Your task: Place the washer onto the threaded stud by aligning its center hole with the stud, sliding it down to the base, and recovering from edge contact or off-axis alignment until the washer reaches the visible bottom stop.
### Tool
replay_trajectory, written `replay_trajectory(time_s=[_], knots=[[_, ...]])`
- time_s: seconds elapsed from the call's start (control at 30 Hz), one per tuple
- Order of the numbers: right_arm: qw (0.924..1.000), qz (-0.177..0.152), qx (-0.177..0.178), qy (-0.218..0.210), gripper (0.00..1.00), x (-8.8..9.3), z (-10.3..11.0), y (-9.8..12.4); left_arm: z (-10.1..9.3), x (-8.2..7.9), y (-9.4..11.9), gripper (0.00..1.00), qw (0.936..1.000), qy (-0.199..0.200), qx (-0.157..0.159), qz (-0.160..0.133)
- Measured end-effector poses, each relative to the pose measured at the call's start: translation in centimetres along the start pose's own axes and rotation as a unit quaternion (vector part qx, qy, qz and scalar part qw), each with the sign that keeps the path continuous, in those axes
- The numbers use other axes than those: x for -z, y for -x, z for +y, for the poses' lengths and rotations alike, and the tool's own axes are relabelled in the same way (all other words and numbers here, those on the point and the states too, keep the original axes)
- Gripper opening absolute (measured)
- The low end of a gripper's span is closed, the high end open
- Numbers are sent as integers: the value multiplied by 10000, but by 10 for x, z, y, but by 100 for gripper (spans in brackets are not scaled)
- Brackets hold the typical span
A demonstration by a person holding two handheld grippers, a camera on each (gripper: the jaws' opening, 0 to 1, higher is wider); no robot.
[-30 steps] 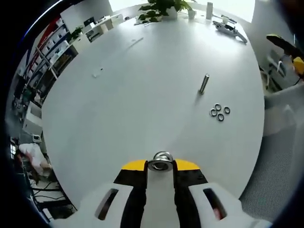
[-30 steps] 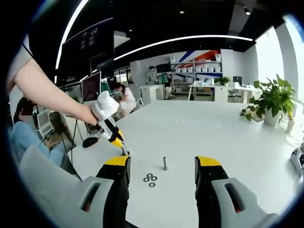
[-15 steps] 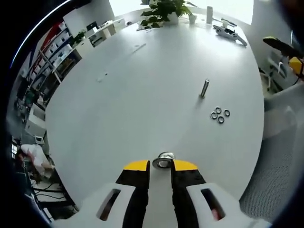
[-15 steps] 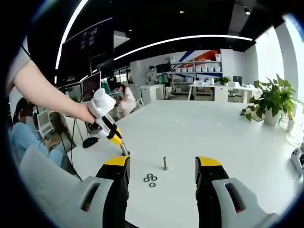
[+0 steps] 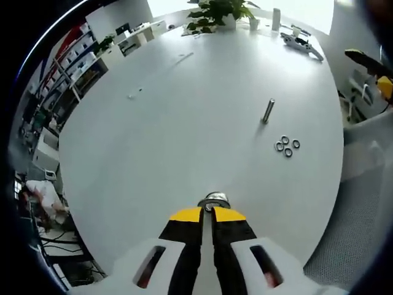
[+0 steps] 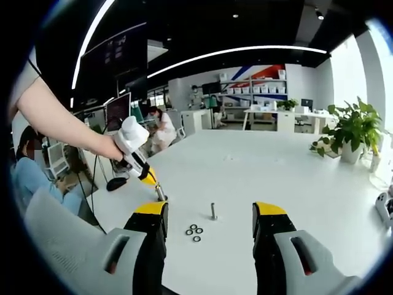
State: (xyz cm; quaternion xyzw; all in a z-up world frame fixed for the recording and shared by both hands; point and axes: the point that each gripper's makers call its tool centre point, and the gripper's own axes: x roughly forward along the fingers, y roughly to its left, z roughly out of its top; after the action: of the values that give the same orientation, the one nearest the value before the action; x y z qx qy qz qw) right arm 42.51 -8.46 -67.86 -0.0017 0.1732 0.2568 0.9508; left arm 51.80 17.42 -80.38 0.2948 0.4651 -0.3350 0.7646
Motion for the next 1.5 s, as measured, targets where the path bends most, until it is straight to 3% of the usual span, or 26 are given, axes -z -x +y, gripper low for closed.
replay_trajectory(time_s=[0.37, 0.7, 0.8, 0.9, 0.97, 1.27, 1.5], knots=[[10000, -21, 47, -30, 58, -1, -3, 1, 0, -12, -4, 0, 9999, -49, -37, -103], [10000, -5, 47, -28, 58, 0, -3, 1, 3, -13, -7, 0, 9999, -7, -82, -93], [10000, -7, 50, -27, 58, 0, -4, 1, 3, -12, -4, 0, 9998, 19, -106, -148], [10000, -3, 55, -35, 58, 1, -5, 1, 7, -13, 1, 0, 9986, 226, -290, -378], [10000, -8, 54, -47, 58, 0, -5, 1, 4, -13, 1, 4, 9975, 426, -300, -486], [10000, 22, 30, -17, 58, 1, -3, -1, -9, -3, -2, 29, 9957, 537, -516, -554], [10000, 37, 45, -14, 58, 2, -4, 0, -6, -3, -11, 32, 9924, 898, -481, -689]])
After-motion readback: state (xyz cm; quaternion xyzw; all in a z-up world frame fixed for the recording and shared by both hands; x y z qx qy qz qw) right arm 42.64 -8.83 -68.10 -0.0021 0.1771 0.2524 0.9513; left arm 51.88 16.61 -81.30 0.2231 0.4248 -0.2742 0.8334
